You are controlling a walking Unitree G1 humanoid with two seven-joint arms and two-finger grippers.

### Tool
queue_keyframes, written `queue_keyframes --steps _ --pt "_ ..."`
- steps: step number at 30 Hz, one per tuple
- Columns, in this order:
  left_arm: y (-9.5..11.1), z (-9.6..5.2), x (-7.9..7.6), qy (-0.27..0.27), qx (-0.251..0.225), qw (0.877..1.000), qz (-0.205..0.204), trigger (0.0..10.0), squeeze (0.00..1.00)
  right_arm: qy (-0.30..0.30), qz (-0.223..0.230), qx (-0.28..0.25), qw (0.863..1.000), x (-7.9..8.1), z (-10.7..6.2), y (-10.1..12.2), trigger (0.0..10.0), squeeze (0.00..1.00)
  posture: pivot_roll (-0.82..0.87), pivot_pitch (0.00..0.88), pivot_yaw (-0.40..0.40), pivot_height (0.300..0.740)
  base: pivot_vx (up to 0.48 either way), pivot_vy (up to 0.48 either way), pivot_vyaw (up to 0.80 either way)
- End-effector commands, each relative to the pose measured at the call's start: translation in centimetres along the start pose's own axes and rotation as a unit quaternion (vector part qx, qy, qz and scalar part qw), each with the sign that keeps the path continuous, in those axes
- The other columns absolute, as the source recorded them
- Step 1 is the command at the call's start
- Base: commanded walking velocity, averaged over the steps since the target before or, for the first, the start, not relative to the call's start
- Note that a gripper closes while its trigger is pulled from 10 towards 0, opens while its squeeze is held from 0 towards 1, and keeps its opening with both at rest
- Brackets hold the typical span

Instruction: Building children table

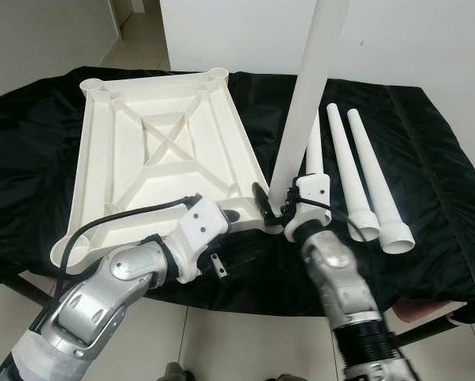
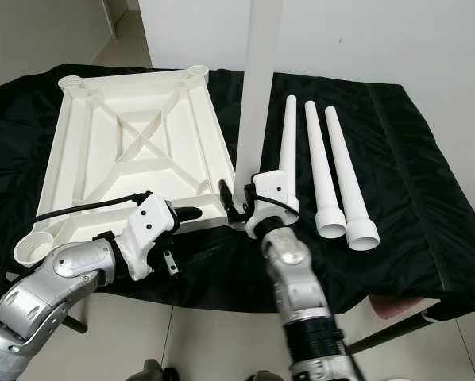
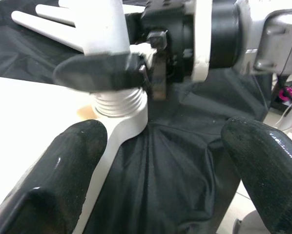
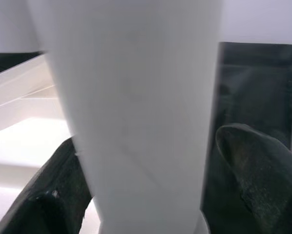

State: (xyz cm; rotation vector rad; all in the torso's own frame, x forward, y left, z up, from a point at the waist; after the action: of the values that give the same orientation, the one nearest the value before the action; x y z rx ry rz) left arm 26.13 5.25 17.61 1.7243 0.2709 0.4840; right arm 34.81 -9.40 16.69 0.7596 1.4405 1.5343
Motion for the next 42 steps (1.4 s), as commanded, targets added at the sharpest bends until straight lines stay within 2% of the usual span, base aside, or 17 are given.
queue_keyframes --steps 1,3,4,9,10,11,12,13,19,20,21,24,29,30,34,39,42 --pt "0.0 -0.1 -0.8 -0.047 0.002 0.999 0.004 10.0 0.0 0.036 0.004 0.003 0.999 0.5 0.2 0.0 10.0 0.0 -0.11 0.096 0.042 0.74 0.0 0.0 0.0" --pt "0.0 -0.1 -0.8 -0.047 0.001 0.999 0.004 10.0 0.0 0.055 -0.004 0.006 0.998 0.4 0.2 0.0 10.0 0.0 -0.11 0.096 0.042 0.74 0.0 0.0 0.0" --pt "0.0 0.0 -0.7 -0.049 0.001 0.999 0.005 10.0 0.0 0.11 -0.031 0.01 0.993 0.0 0.6 -0.1 10.0 0.0 -0.12 0.095 0.053 0.74 0.0 0.0 0.0" --pt "0.1 0.0 -0.7 -0.051 0.0 0.999 0.006 10.0 0.0 0.141 -0.054 0.02 0.988 -0.6 1.2 -0.5 10.0 0.0 -0.11 0.092 0.049 0.74 0.0 0.0 0.0" --pt "0.1 0.0 -0.6 -0.051 0.0 0.999 0.007 10.0 0.0 0.147 -0.058 0.027 0.987 -0.8 1.4 -0.7 4.5 0.0 -0.11 0.09 0.051 0.74 0.0 0.0 0.0" --pt "0.1 0.0 -0.6 -0.051 0.0 0.999 0.007 10.0 0.0 0.147 -0.058 0.027 0.987 -0.8 1.4 -0.7 4.5 0.0 -0.11 0.09 0.051 0.74 0.0 0.0 0.0" --pt "0.2 0.0 -0.6 -0.049 -0.001 0.999 0.006 10.0 0.0 0.158 -0.056 0.035 0.985 -1.0 1.4 -1.1 1.8 0.0 -0.11 0.098 0.051 0.74 0.0 0.0 0.0" --pt "0.3 0.0 -0.6 -0.048 -0.001 0.999 0.008 10.0 0.0 0.165 -0.055 0.041 0.984 -1.0 1.3 -1.3 0.0 0.0 -0.1 0.1 0.05 0.74 0.0 0.0 0.0" --pt "0.3 -0.1 -0.5 -0.047 0.0 0.999 0.008 10.0 0.0 0.175 -0.048 0.046 0.982 -1.1 1.1 -1.5 0.0 0.0 -0.1 0.102 0.049 0.74 0.0 0.0 0.0" --pt "0.2 -0.2 -0.5 -0.047 0.002 0.999 0.007 10.0 0.0 0.174 -0.043 0.047 0.983 -1.1 1.0 -1.7 1.9 0.0 -0.1 0.106 0.053 0.74 0.0 0.0 0.0" --pt "0.2 -0.3 -0.6 -0.047 0.003 0.999 0.006 10.0 0.0 0.166 -0.035 0.047 0.984 -1.2 0.9 -1.8 10.0 0.0 -0.1 0.108 0.052 0.74 0.0 0.0 0.0" --pt "0.1 -0.3 -0.6 -0.046 0.004 0.999 0.005 10.0 0.0 0.159 -0.028 0.048 0.986 -1.3 0.9 -1.9 10.0 0.0 -0.1 0.108 0.052 0.74 0.0 0.0 0.0" --pt "0.1 -0.3 -0.5 -0.045 0.005 0.999 0.005 10.0 0.0 0.094 -0.026 0.052 0.994 -2.2 1.4 -2.1 10.0 0.0 -0.1 0.113 0.052 0.74 0.0 0.0 0.0" --pt "0.1 -0.3 -0.5 -0.044 0.004 0.999 0.004 10.0 0.0 0.061 -0.015 0.05 0.997 -2.1 1.5 -1.9 10.0 0.0 -0.1 0.117 0.046 0.74 0.0 0.0 0.0" --pt "0.1 -0.3 -0.5 -0.042 0.005 0.999 0.002 10.0 0.0 0.025 0.004 0.052 0.998 -2.1 1.5 -1.9 10.0 0.0 -0.1 0.118 0.045 0.74 0.0 0.0 0.0" --pt "0.0 -0.3 -0.6 -0.042 0.004 0.999 0.0 10.0 0.0 -0.083 0.036 0.069 0.993 -0.7 1.0 -2.4 10.0 0.0 -0.1 0.124 0.04 0.74 0.0 0.0 0.0" --pt "0.0 -0.3 -0.6 -0.042 0.004 0.999 -0.001 10.0 0.0 -0.093 0.036 0.071 0.992 -0.4 0.9 -2.6 10.0 0.0 -0.1 0.124 0.04 0.74 0.0 0.0 0.0"
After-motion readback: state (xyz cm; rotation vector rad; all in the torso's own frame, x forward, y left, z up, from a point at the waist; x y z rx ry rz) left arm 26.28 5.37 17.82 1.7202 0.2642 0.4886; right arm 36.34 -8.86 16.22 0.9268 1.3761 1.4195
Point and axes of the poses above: a point about 5 cm out from each wrist's last joint towards the gripper, its own z axis pointing out of the wrist towards the gripper, its own y axis along the axis of the wrist's last joint, x = y × z, the point moved 4 cm from there along z, pointing out of the wrist towards the gripper, and after that the axes turned 4 degrees about -z, right-handed, at the moved point
